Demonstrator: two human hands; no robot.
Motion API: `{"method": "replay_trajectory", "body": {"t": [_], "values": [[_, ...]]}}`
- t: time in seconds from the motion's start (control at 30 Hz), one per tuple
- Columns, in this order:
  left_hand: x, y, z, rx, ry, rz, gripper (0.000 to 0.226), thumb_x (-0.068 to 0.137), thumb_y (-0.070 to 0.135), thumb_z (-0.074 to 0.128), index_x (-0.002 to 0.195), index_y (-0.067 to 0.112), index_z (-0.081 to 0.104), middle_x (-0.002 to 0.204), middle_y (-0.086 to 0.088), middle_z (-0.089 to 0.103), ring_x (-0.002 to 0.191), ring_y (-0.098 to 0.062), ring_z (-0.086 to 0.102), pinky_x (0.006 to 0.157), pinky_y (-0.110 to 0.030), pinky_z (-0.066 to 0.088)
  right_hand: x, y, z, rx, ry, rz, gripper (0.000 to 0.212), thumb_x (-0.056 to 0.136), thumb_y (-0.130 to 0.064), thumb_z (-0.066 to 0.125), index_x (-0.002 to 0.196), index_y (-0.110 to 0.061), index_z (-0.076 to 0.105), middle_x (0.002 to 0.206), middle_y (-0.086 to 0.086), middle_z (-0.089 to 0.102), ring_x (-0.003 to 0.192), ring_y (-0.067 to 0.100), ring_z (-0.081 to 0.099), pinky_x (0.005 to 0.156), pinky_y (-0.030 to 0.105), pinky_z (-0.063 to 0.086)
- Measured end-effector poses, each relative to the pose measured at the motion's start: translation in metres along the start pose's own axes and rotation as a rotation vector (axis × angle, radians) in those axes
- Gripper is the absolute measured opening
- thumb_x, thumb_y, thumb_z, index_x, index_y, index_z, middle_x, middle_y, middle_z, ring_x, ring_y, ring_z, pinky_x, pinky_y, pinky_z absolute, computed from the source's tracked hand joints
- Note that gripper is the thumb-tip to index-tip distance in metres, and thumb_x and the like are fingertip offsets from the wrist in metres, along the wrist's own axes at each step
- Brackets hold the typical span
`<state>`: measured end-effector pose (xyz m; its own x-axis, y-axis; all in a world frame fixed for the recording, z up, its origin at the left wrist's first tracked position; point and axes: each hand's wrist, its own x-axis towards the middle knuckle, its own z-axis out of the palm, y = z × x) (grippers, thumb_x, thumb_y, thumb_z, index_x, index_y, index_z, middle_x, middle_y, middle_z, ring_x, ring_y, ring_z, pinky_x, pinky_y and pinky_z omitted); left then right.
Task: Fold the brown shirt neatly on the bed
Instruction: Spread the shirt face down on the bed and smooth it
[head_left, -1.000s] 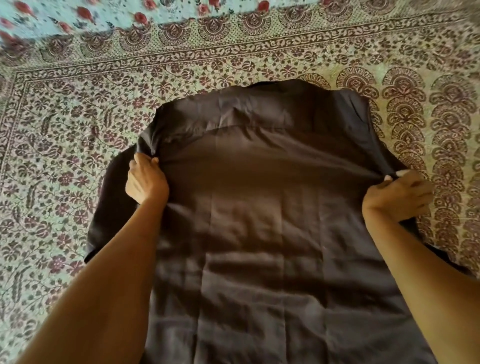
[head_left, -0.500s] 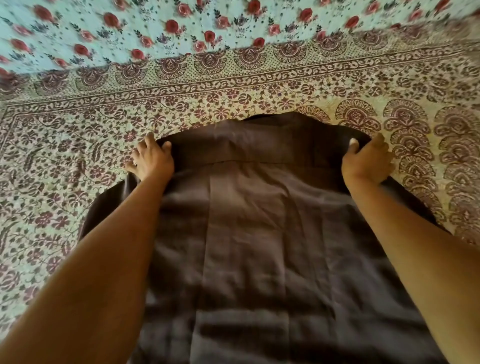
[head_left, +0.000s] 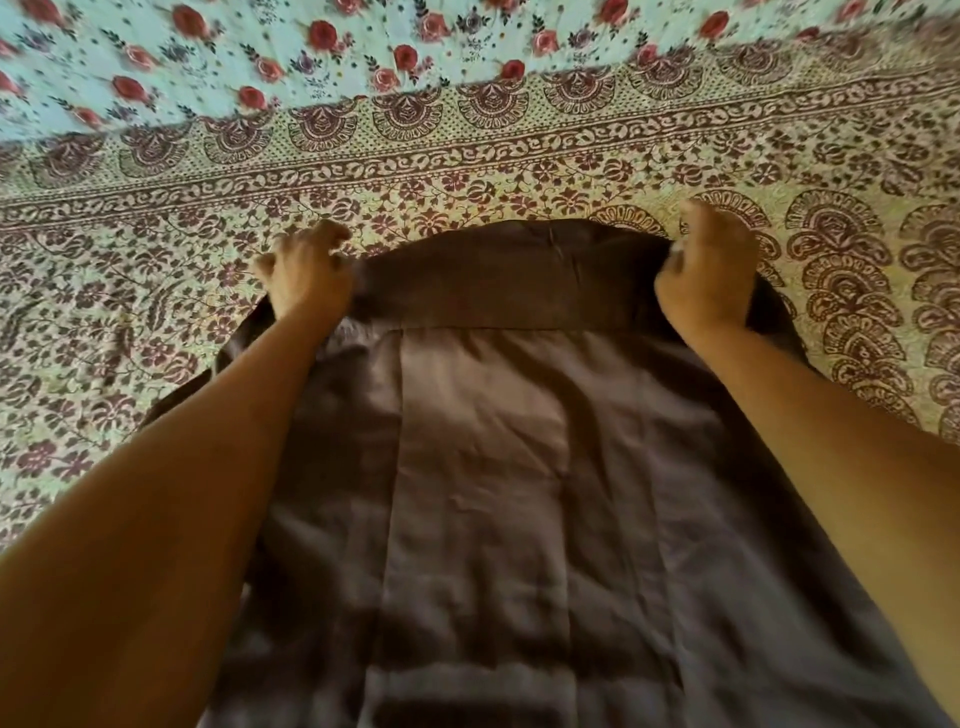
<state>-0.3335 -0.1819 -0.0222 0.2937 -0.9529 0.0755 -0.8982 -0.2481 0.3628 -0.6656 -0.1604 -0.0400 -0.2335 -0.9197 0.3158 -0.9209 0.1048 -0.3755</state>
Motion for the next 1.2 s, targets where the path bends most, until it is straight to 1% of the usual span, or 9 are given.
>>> {"method": "replay_trajectory", "body": {"t": [0.2, 0.3, 0.37, 0.5, 0.6, 0.7, 0.9, 1.1, 1.2], "values": [[0.013, 0.052, 0.018, -0.106, -0.383, 0.167, 0.026, 0.095, 0.029, 0.048, 0.116, 0.021, 0.061, 0.111, -0.006, 0.062, 0.109, -0.024, 0.054, 0.104, -0.041, 0.032, 0.032, -0.052, 0.011, -0.017, -0.459, 0.0, 0.045, 0.093, -0.05, 0.039, 0.096, -0.008, 0.055, 0.091, 0.017, 0.059, 0.09, 0.034, 0.056, 0.078, 0.04, 0.041], [0.018, 0.053, 0.008, -0.191, -0.528, 0.254, 0.023, 0.092, 0.015, 0.056, 0.106, 0.0, 0.065, 0.085, -0.014, 0.064, 0.078, -0.021, 0.056, 0.071, -0.025, 0.04, 0.034, -0.055, 0.002, 0.053, -0.523, -0.044, 0.035, 0.087, -0.045, 0.056, 0.096, -0.01, 0.055, 0.086, 0.008, 0.054, 0.089, 0.031, 0.057, 0.072, 0.034, 0.037], [0.02, 0.054, -0.003, -0.231, -0.428, 0.284, 0.021, 0.09, 0.013, 0.058, 0.103, -0.002, 0.066, 0.072, -0.008, 0.059, 0.067, -0.016, 0.05, 0.061, -0.023, 0.034, 0.034, -0.054, -0.005, 0.182, -0.37, -0.064, 0.03, 0.088, -0.033, 0.058, 0.103, -0.008, 0.054, 0.09, 0.01, 0.059, 0.089, 0.032, 0.058, 0.07, 0.034, 0.038], [0.012, 0.059, -0.014, -0.256, -0.047, 0.301, 0.02, 0.087, 0.011, 0.056, 0.105, 0.012, 0.064, 0.103, -0.012, 0.068, 0.096, -0.027, 0.06, 0.078, -0.03, 0.043, 0.019, -0.063, -0.009, 0.162, 0.134, -0.366, 0.008, 0.085, -0.004, 0.052, 0.093, -0.004, 0.053, 0.069, 0.01, 0.057, 0.063, 0.034, 0.055, 0.063, 0.032, 0.028], [0.004, 0.048, -0.007, -0.155, -0.195, 0.248, 0.034, 0.081, 0.006, 0.051, 0.106, 0.025, 0.065, 0.102, -0.01, 0.068, 0.095, -0.03, 0.062, 0.082, -0.037, 0.051, 0.005, -0.057, -0.001, 0.059, 0.024, -0.272, 0.021, 0.081, 0.001, 0.052, 0.1, -0.01, 0.05, 0.084, 0.008, 0.06, 0.08, 0.032, 0.057, 0.074, 0.037, 0.037], [0.0, 0.036, -0.001, -0.051, -0.325, 0.181, 0.026, 0.084, 0.018, 0.055, 0.105, 0.028, 0.066, 0.099, -0.01, 0.067, 0.096, -0.032, 0.061, 0.085, -0.039, 0.05, 0.0, -0.047, 0.002, 0.094, -0.161, -0.073, 0.03, 0.086, -0.016, 0.056, 0.113, -0.01, 0.045, 0.102, 0.012, 0.06, 0.097, 0.033, 0.056, 0.085, 0.04, 0.039], [0.008, 0.046, 0.006, -0.144, -0.294, 0.169, 0.023, 0.088, 0.034, 0.057, 0.108, 0.027, 0.067, 0.103, -0.005, 0.068, 0.1, -0.027, 0.059, 0.093, -0.041, 0.046, 0.025, -0.058, 0.009, -0.003, -0.384, 0.028, 0.034, 0.095, -0.033, 0.046, 0.116, -0.009, 0.055, 0.11, 0.016, 0.063, 0.106, 0.035, 0.056, 0.087, 0.038, 0.041], [0.021, 0.05, 0.014, -0.037, -0.1, 0.032, 0.019, 0.085, 0.037, 0.062, 0.097, 0.024, 0.069, 0.102, -0.006, 0.068, 0.102, -0.026, 0.058, 0.102, -0.044, 0.035, 0.032, -0.046, 0.014, -0.064, -0.208, 0.136, 0.034, 0.088, -0.035, 0.058, 0.113, -0.012, 0.06, 0.114, 0.016, 0.06, 0.117, 0.036, 0.044, 0.097, 0.041, 0.034], [0.012, 0.034, 0.018, 0.057, 0.059, 0.057, 0.021, 0.085, 0.024, 0.06, 0.106, 0.024, 0.061, 0.118, -0.005, 0.06, 0.115, -0.025, 0.05, 0.102, -0.043, 0.027, 0.017, -0.032, 0.012, -0.217, -0.04, 0.126, 0.028, 0.087, -0.023, 0.058, 0.113, -0.013, 0.053, 0.121, 0.016, 0.05, 0.119, 0.034, 0.038, 0.101, 0.044, 0.028]]}}
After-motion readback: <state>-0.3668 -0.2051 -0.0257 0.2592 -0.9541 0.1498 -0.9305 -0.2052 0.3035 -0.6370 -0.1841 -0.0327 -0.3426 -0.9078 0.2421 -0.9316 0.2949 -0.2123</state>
